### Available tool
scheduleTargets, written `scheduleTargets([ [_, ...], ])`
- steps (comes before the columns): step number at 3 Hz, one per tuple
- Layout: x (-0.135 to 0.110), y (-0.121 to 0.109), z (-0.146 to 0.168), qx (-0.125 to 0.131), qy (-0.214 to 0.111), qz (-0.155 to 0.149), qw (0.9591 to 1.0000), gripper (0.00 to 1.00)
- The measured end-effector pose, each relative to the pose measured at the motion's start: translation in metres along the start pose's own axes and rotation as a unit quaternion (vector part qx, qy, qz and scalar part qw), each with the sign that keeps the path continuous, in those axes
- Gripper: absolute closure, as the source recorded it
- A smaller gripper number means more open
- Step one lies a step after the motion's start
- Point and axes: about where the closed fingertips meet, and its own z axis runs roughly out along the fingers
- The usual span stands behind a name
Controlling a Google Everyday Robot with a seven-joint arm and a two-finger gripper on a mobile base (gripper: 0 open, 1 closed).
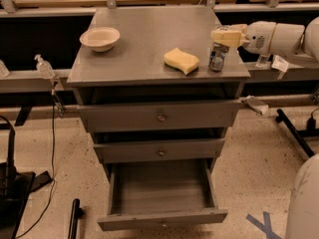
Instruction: Pick redbull can from bottom drawer and place on counter
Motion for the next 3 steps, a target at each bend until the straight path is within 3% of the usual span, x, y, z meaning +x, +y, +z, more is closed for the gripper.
scheduleTargets([
  [1,0.0003,0.0014,0.0036,-0.003,0.0,0.001,1.0,0.51],
  [2,0.0008,0.003,0.0083,-0.006,0.0,0.001,1.0,0.2],
  [3,0.0012,0.0041,0.0112,-0.009,0.001,0.002,1.0,0.0],
])
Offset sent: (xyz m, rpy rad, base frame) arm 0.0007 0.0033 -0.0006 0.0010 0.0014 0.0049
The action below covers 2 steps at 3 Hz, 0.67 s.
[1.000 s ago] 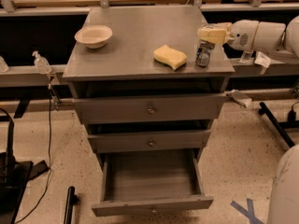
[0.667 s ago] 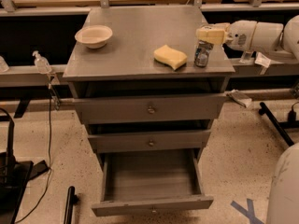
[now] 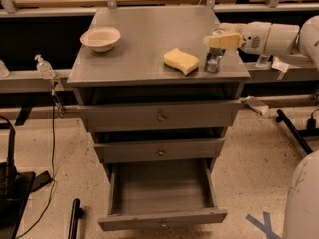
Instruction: Pick redbull can from bottom drawer and place on counter
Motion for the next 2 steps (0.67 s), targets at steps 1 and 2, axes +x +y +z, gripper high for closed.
scheduleTargets([
  [1,0.0,0.0,0.001,-0.001,0.0,0.0,1.0,0.0],
  [2,-0.019,-0.003,-0.016,0.014,-0.025,-0.02,0.9994,0.0],
])
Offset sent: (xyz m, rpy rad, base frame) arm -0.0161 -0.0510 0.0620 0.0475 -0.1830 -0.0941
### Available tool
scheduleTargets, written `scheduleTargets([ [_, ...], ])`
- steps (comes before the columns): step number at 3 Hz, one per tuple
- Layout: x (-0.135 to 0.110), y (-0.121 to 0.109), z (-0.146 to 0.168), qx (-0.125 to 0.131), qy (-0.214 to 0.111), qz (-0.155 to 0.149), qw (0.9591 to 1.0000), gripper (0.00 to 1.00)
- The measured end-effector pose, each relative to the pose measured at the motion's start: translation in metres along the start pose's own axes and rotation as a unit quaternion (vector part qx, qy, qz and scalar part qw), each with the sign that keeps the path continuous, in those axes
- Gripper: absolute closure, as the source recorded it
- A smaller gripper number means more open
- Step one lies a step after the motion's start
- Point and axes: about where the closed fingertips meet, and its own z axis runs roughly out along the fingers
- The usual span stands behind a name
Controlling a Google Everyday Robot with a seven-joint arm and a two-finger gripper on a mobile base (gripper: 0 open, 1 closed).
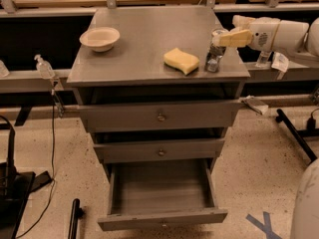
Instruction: Pick redbull can from bottom drawer and place on counter
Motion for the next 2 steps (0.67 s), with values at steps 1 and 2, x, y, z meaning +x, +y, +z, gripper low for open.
scheduleTargets([
  [1,-0.034,-0.004,-0.049,0.046,-0.002,-0.039,0.9982,0.0],
  [2,-0.042,-0.013,-0.079,0.102,0.008,-0.034,0.9942,0.0],
])
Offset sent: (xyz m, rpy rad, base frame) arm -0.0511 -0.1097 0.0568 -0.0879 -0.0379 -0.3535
